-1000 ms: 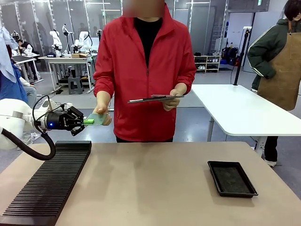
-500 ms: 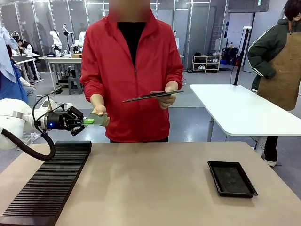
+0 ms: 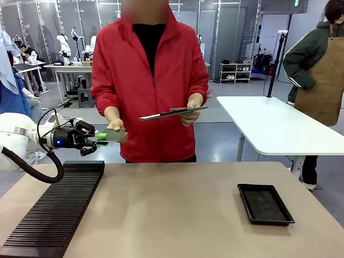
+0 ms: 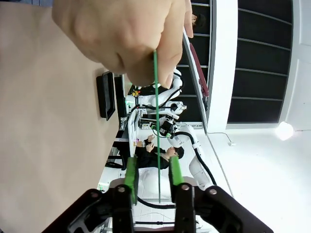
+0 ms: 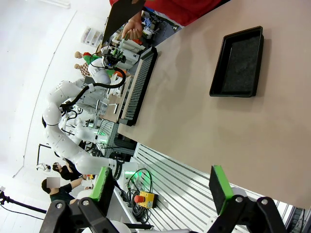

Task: Inspect the PCB.
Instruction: Release the Blank PCB you were holding.

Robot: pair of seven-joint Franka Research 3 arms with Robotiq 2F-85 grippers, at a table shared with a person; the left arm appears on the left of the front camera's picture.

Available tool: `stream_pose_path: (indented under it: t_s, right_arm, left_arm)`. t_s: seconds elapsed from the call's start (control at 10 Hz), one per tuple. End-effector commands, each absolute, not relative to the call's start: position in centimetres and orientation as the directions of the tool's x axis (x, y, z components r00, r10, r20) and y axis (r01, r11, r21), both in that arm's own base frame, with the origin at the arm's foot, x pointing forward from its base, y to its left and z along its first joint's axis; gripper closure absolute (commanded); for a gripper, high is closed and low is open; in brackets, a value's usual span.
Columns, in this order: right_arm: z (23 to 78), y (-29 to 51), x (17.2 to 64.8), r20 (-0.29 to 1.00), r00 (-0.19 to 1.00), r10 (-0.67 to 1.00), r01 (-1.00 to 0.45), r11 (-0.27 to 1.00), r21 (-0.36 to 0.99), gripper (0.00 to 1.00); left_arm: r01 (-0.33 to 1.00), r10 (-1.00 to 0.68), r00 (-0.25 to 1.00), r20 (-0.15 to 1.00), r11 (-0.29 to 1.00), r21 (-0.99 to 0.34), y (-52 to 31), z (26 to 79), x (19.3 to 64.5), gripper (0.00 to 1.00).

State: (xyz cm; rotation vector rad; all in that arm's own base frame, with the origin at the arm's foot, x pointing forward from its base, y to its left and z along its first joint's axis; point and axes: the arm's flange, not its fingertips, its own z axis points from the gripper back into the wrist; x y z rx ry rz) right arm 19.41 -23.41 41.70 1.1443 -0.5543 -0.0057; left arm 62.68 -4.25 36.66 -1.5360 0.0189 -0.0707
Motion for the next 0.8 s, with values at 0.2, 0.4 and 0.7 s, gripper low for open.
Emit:
stream_pose_path:
  t_s: [0.2,0.4,0.7]
  right_arm:
    - [41.85,-23.48,19.36,0.429,0.858,-0.282,-0.291,0.422,0.859,0.0]
    - [41.85,-23.48,19.36,0.429,0.858,-0.282,-0.291,0.422,0.859,0.0]
    - [41.85,-23.48,19.36,0.429,0.858,-0.282,-0.291,0.422,0.859,0.0]
  left_arm:
    - [0.045,-0.062,0.997,0.044,0.017,-0.999,-4.15,36.83,62.39,0.27]
    - [0.04,-0.065,0.997,0.039,0.017,-0.999,-4.07,36.63,62.31,0.1]
    - [0.045,-0.059,0.997,0.044,0.016,-0.999,-4.12,36.73,62.31,0.0]
